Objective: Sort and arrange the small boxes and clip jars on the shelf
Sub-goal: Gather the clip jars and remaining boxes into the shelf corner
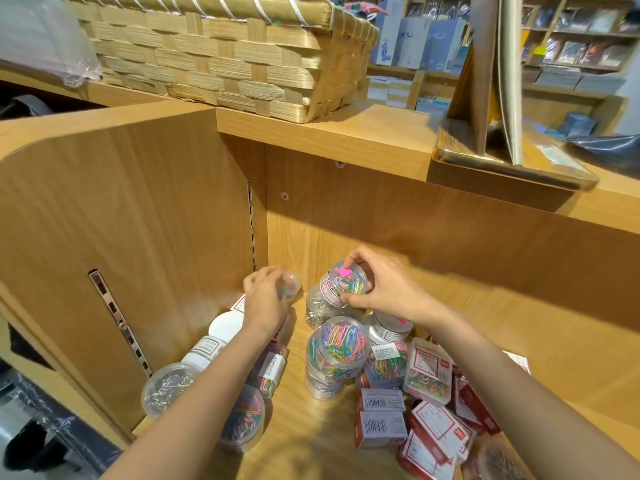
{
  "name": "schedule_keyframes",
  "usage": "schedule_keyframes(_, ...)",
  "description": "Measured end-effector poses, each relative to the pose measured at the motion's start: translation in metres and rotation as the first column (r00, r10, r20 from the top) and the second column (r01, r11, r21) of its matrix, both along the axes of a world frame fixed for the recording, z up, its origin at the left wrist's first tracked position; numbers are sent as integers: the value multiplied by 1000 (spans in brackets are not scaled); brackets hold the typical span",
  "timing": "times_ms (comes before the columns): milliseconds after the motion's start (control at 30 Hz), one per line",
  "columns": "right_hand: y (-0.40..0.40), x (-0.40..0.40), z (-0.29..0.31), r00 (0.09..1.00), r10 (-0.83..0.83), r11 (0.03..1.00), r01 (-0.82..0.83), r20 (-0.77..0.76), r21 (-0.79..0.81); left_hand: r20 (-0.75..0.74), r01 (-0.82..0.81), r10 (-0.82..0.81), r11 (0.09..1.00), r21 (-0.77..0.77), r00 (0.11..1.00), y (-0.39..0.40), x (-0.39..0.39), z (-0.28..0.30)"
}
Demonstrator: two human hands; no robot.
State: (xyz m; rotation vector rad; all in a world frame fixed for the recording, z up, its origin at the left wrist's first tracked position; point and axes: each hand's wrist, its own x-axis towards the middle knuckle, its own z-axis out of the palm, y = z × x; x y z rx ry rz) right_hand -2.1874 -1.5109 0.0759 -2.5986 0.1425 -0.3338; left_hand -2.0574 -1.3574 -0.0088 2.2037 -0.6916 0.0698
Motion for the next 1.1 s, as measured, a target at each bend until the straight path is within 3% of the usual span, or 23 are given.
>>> schedule_keyframes(200,-1,2,0,1000,15,999,-16,-13,-29,65,26,-38,984,179,997,9,1,11)
schedule_keyframes(433,10,28,-4,992,124,983,-125,-21,-135,149,101,-131,976,194,980,51,-12,30)
schedule_keyframes(633,39,84,-10,963,270,882,-249,-3,-401,87,164,-204,926,339,975,93,-25,23)
schedule_keyframes(700,46,95,-12,965,253,784,-247,-69,-570,87,192,-243,903,383,966,99,-27,22)
schedule_keyframes(767,45,99,-12,971,201,739,-237,-129,-630,77,203,-252,896,394,965,102,-27,21)
schedule_keyframes(900,37,82,-10,980,189,898,-196,-59,-394,69,186,-222,923,338,973,104,-28,20)
schedule_keyframes(1100,22,15,18,972,227,968,-232,-63,-97,130,202,-252,929,309,959,102,-39,23)
